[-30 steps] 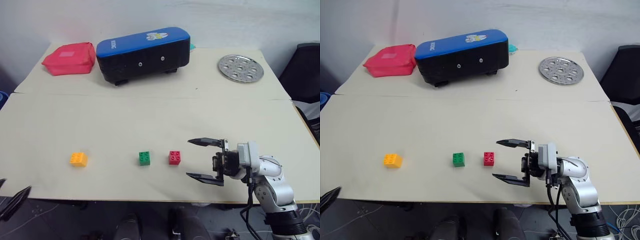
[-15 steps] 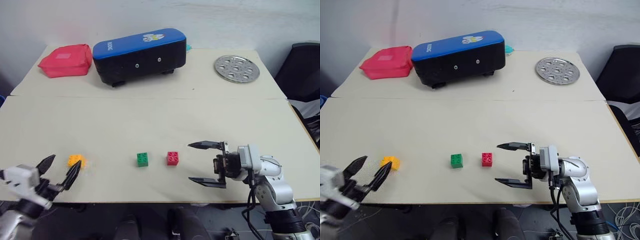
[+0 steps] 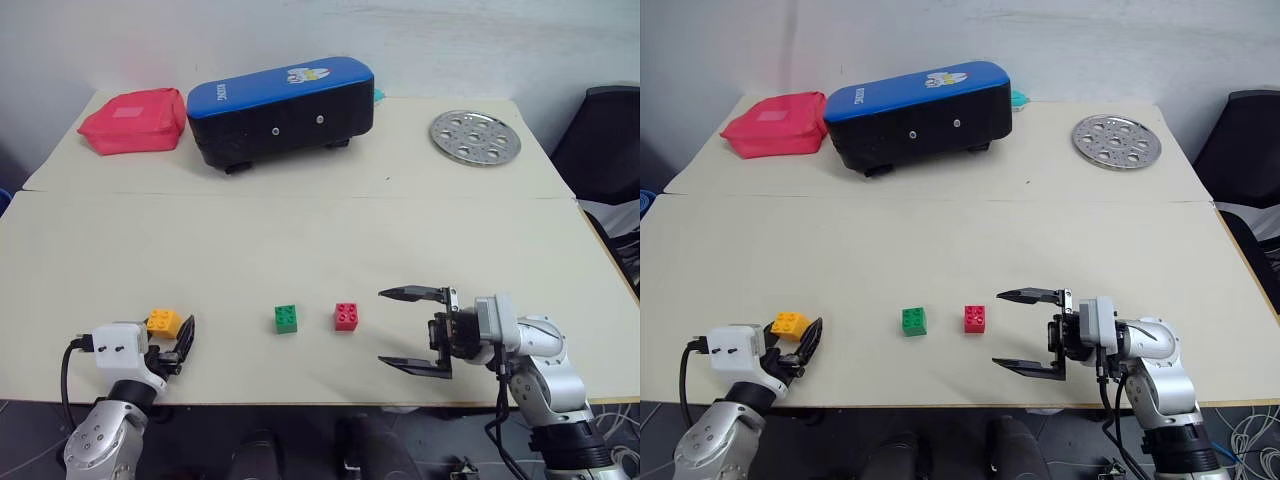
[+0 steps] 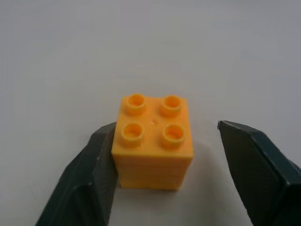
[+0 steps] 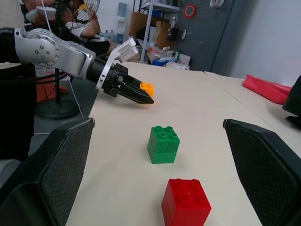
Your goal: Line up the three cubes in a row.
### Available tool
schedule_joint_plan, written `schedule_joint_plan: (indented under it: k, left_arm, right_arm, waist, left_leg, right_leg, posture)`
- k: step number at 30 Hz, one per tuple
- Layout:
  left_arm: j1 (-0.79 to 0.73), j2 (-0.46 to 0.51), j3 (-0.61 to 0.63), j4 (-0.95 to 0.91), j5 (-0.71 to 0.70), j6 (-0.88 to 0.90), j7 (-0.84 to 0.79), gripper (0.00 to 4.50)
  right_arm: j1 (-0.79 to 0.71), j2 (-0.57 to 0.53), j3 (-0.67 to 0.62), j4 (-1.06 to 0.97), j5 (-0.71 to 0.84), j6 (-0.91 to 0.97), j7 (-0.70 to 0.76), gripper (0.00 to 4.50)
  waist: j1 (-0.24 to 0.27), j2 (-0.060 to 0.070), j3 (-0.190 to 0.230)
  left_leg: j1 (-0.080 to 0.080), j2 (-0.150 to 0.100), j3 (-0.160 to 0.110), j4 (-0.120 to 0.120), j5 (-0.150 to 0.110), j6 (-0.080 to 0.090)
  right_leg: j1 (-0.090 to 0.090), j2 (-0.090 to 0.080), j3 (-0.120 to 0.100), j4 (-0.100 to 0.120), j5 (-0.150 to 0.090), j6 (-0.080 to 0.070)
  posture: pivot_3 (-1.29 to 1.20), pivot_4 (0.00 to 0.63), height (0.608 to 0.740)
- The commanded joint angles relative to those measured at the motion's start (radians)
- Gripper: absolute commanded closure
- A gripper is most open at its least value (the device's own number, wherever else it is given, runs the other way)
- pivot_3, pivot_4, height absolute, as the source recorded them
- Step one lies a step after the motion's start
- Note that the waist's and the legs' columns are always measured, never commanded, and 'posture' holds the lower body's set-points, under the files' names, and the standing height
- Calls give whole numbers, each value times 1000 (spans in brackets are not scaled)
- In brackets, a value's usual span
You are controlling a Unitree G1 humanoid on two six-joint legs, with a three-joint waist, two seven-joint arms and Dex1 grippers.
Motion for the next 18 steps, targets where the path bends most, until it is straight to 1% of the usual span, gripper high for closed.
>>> schedule_joint_plan:
  k: [1, 3, 4, 7, 8, 10, 12, 14, 15, 18]
  left_arm:
    - [15, 60, 13, -9, -23, -50, -70, 2278]
    - [-5, 141, 45, 23, -73, -94, -179, 2903]
    - [-16, 198, 48, 45, -104, -110, -264, 3013]
    - [-61, 388, 30, 139, -159, -195, -543, 3013]
    - [-90, 470, 6, 190, -152, -238, -651, 3013]
    - [-162, 599, -56, 303, -107, -324, -804, 3013]
    - [-277, 693, -145, 445, -56, -432, -943, 3013]
    - [-418, 729, -230, 571, -47, -487, -1064, 3013]
    - [-486, 728, -266, 621, -52, -494, -1111, 3013]
    - [-614, 714, -331, 743, -55, -523, -1208, 3013]
  right_arm:
    - [11, 5, -13, -13, 5, -24, -10, 0]
    - [17, 1, -17, -6, 2, -32, -13, 0]
    - [20, -1, -18, -3, 0, -34, -16, 0]
    - [23, -8, -22, 0, -4, -35, -21, 0]
    - [22, -12, -25, 3, -4, -36, -20, 0]
    - [19, -21, -34, 9, -4, -36, -18, 0]
    - [15, -35, -44, 19, -2, -39, -8, 0]
    - [20, -57, -56, 23, -1, -43, 2, 0]
    - [24, -68, -61, 21, 0, -43, 3, 0]
    - [42, -91, -75, 6, 1, -40, -2, 0]
  waist:
    - [0, 0, 0]
    - [1, 0, 0]
    - [1, 0, 0]
    - [2, 1, 1]
    - [3, 2, 1]
    - [4, 3, 2]
    - [3, 7, 3]
    - [3, 10, 4]
    - [4, 11, 4]
    - [2, 11, 4]
  left_leg:
    - [0, 0, 0, 0, 0, 0]
    - [0, 0, 0, 0, 0, 0]
    - [0, 0, 0, 0, 0, 0]
    - [0, 0, 0, 0, 1, -1]
    - [0, 0, 0, 0, 1, -1]
    - [0, 0, -1, 0, 1, -1]
    - [0, 0, 0, 0, 1, -1]
    - [-1, -1, 0, 0, 1, -1]
    - [-1, -1, 0, -1, 1, -1]
    - [-2, 0, 1, -1, 1, -1]
  right_leg:
    - [0, 0, 0, 0, 0, 0]
    - [0, 0, 0, 0, 0, 0]
    - [0, 0, 0, 0, 0, 0]
    - [0, 0, -1, 1, -1, -2]
    - [0, -1, -1, 0, -1, -2]
    - [-1, -1, -2, 1, -2, -3]
    - [0, -2, -2, 0, -2, -4]
    - [-1, -3, -2, 0, -2, -4]
    - [-1, -3, -2, 0, -2, -3]
    - [-3, -1, -2, 1, -1, -2]
  posture:
    - [0, 150, 740]
    - [0, 150, 740]
    - [0, 150, 740]
    - [0, 150, 740]
    - [0, 150, 740]
    - [0, 150, 740]
    - [0, 150, 740]
    - [0, 150, 740]
    - [0, 150, 740]
    - [0, 150, 740]
